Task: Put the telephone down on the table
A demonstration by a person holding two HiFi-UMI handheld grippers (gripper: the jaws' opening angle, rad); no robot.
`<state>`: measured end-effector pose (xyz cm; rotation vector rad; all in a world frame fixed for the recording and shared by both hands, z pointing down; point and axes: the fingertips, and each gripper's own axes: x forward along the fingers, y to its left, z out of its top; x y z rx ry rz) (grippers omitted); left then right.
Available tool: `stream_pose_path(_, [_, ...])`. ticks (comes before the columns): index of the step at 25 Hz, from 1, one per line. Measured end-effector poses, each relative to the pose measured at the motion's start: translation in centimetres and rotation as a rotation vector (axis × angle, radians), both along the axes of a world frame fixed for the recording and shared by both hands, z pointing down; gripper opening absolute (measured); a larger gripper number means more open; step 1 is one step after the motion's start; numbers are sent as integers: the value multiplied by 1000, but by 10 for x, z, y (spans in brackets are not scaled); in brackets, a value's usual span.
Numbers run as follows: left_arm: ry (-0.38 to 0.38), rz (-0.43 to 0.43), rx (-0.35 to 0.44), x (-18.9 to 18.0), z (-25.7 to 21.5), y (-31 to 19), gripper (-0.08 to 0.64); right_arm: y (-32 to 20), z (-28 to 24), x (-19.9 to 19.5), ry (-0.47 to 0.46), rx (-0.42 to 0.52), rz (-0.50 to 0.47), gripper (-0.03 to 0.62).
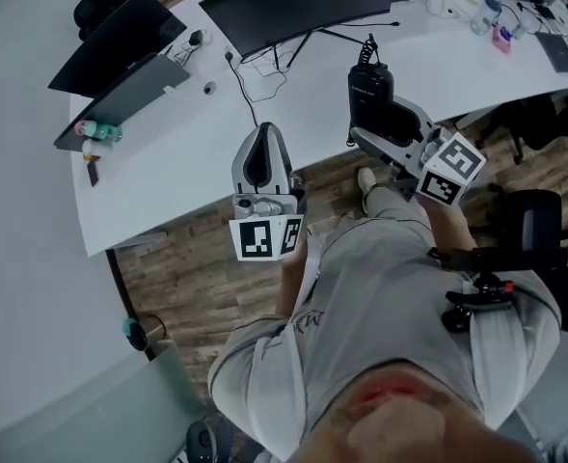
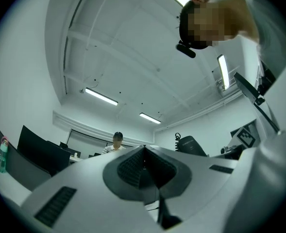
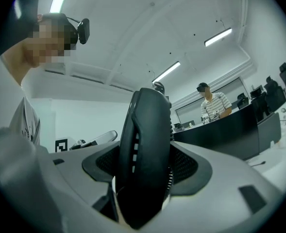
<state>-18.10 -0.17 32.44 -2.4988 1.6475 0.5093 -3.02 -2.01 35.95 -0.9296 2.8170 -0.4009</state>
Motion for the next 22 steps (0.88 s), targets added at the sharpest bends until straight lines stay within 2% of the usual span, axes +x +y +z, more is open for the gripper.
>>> stream_pose_path(7, [-12,-63,-16,-5,4,-40,11,-49,8,-11,-9,-20,-82,298])
stream_pose_path(18, [-48,-144,-28,16,-9,-139,11,-155,0,-8,-54,-22,-207,298])
stream_pose_path(22, [-44,-167,-64,27,-2,-176,11,-186,4,-1,-78,-45,-251,298])
